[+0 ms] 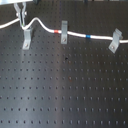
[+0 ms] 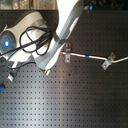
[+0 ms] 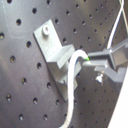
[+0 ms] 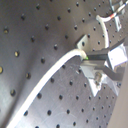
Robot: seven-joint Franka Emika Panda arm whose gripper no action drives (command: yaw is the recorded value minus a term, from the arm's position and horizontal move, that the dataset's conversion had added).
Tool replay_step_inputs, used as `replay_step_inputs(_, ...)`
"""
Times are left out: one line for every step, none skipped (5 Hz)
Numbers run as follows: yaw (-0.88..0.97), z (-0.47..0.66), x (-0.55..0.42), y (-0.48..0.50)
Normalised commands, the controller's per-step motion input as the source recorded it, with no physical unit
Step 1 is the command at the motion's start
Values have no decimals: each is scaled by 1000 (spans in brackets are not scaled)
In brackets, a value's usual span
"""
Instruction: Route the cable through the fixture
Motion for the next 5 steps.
replay_step_inputs(531, 104, -26, -123)
replay_step_inputs(337, 53, -134, -3)
replay_step_inputs(126, 17, -92, -149)
replay_step_inputs(226, 147, -37, -353)
replay_step_inputs(277, 131, -136, -367)
